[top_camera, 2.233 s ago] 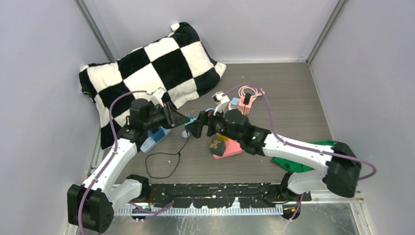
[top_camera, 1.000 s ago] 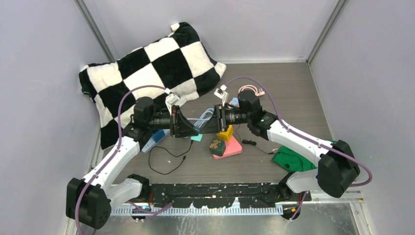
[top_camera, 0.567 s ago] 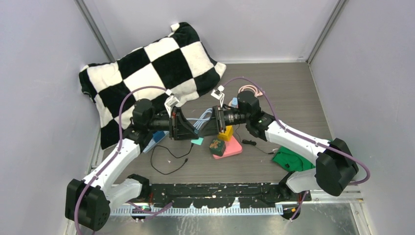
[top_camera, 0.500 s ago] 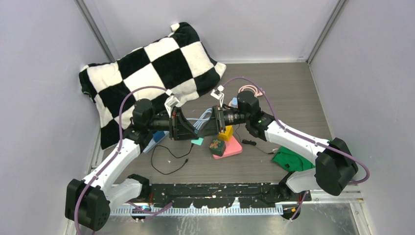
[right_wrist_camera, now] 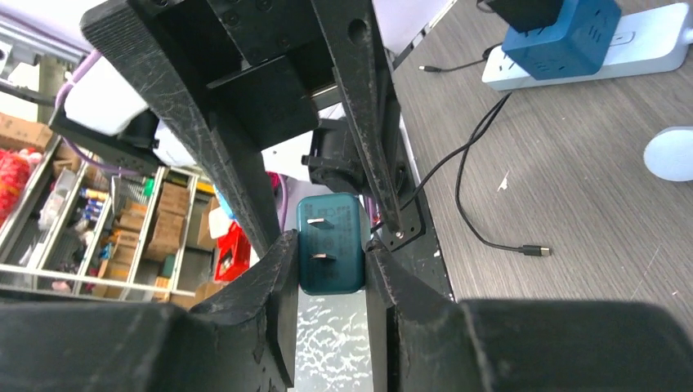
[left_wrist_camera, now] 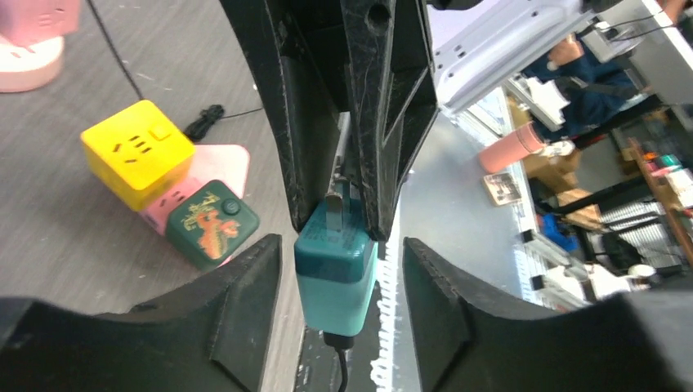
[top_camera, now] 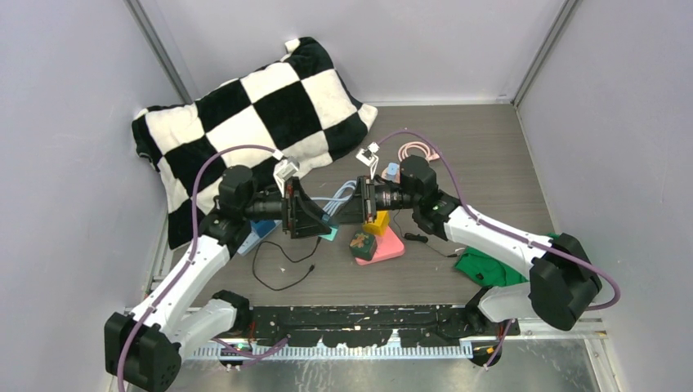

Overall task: Insert the plug
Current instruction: Pick up the plug from the center of the board.

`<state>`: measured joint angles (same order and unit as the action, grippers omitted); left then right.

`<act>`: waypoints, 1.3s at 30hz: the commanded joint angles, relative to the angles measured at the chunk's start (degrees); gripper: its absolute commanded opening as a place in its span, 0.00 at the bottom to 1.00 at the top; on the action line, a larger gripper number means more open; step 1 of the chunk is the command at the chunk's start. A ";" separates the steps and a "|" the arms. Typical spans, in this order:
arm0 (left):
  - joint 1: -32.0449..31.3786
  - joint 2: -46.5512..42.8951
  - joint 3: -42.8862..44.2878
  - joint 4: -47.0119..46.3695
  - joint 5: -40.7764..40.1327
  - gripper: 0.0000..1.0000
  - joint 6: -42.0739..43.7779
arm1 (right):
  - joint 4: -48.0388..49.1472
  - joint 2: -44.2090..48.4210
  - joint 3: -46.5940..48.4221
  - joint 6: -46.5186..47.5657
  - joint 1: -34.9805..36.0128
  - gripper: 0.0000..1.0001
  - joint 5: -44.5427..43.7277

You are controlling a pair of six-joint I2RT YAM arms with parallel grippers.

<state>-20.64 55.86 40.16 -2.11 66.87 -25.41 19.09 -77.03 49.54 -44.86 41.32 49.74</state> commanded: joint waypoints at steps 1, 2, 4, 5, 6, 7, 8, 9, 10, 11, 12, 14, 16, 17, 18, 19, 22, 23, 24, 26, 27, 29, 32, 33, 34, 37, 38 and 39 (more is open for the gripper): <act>-0.28 -4.37 3.07 4.23 -8.08 0.66 -1.39 | 7.23 3.39 -0.96 -4.80 0.61 0.16 -6.89; -0.19 -5.22 3.16 4.38 -9.07 0.72 -4.51 | 8.37 3.65 -1.43 -5.91 0.56 0.16 -7.78; -0.02 -6.28 3.14 2.54 -9.52 0.75 -8.84 | 11.85 3.95 -2.05 -8.86 0.61 0.16 -9.42; -0.01 -6.96 2.71 -0.64 -10.01 0.75 -12.02 | 14.03 4.08 -2.53 -10.66 0.59 0.16 -10.21; -0.01 -7.79 1.86 -3.58 -11.19 0.75 -16.50 | 16.74 4.13 -3.26 -12.78 0.60 0.16 -11.23; -0.01 -8.65 0.91 -6.13 -12.73 0.75 -19.86 | 19.45 3.98 -3.73 -14.76 0.65 0.16 -12.11; -0.01 -9.59 0.02 -8.18 -14.69 0.76 -22.60 | 22.51 3.81 -4.22 -16.89 0.61 0.16 -13.00; -0.01 -10.22 -0.79 -9.68 -16.54 0.77 -24.46 | 25.19 3.49 -4.69 -18.69 0.60 0.16 -13.71; -0.01 -10.78 -1.33 -10.96 -17.18 0.78 -25.73 | 27.62 3.10 -5.02 -20.30 0.60 0.15 -14.26; -0.01 -11.15 -1.89 -11.80 -18.27 0.78 -26.57 | 30.60 2.61 -5.25 -22.07 0.63 0.15 -14.89; -0.01 -11.42 -2.13 -12.04 -19.04 0.79 -26.92 | 32.39 2.21 -5.44 -23.08 0.61 0.15 -15.23; -0.01 -11.57 -2.32 -11.75 -20.37 0.80 -26.89 | 34.54 1.60 -5.63 -24.14 0.65 0.15 -15.96; -0.01 -11.49 -2.45 -11.33 -21.52 0.81 -26.89 | 36.30 1.27 -5.98 -24.90 0.62 0.15 -16.99; -0.01 -11.47 -2.56 -11.14 -22.07 0.81 -26.89 | 37.30 1.20 -6.29 -25.22 0.59 0.15 -17.67; -0.01 -11.56 -2.73 -11.00 -22.58 0.81 -26.84 | 38.20 1.25 -6.68 -25.54 0.60 0.15 -18.33; -0.01 -11.83 -2.98 -10.99 -23.28 0.81 -26.95 | 39.14 1.27 -7.04 -25.76 0.63 0.15 -19.01; -0.01 -13.11 -4.35 -12.15 -26.01 0.81 -27.99 | 41.20 1.45 -8.09 -26.35 0.62 0.15 -20.49; -0.01 -13.42 -4.82 -13.64 -26.92 0.81 -29.10 | 41.38 1.43 -8.26 -26.40 0.66 0.15 -20.65; -0.01 -13.93 -5.76 -15.68 -28.08 0.80 -30.57 | 41.52 1.37 -8.51 -26.37 0.61 0.15 -20.91; -0.01 -14.68 -7.99 -21.61 -30.00 0.78 -34.83 | 42.47 1.31 -9.10 -26.63 0.62 0.15 -21.71; -0.01 -14.67 -9.55 -24.67 -30.71 0.76 -37.01 | 43.15 1.28 -9.43 -26.70 0.61 0.15 -22.23; -0.01 -14.11 -10.87 -29.43 -31.58 0.75 -40.57 | 44.17 0.98 -9.78 -26.89 0.69 0.15 -23.26; -0.01 -12.28 -11.02 -31.24 -31.47 0.74 -42.44 | 45.51 -0.15 -9.89 -27.37 0.74 0.15 -24.43; -0.01 -11.74 -11.01 -31.45 -31.48 0.74 -42.77 | 46.42 -0.59 -10.13 -27.70 0.72 0.15 -24.85; -0.01 -11.21 -11.11 -32.06 -31.53 0.73 -43.12 | 47.52 -1.04 -10.37 -28.01 0.74 0.15 -25.32; -0.08 -9.82 -11.39 -34.72 -31.68 0.70 -44.82 | 50.20 -2.74 -10.62 -28.86 0.71 0.17 -25.77; -0.02 -9.42 -11.42 -35.29 -31.92 0.69 -45.31 | 50.85 -3.59 -10.66 -29.16 0.72 0.17 -25.72; -0.01 -9.06 -11.36 -35.59 -32.12 0.66 -45.68 | 51.72 -3.94 -10.69 -29.53 0.71 0.17 -25.63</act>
<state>-20.62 45.82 28.91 -30.09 35.99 -67.77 62.57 -79.46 38.76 -72.75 41.67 26.24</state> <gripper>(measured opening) 0.696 0.342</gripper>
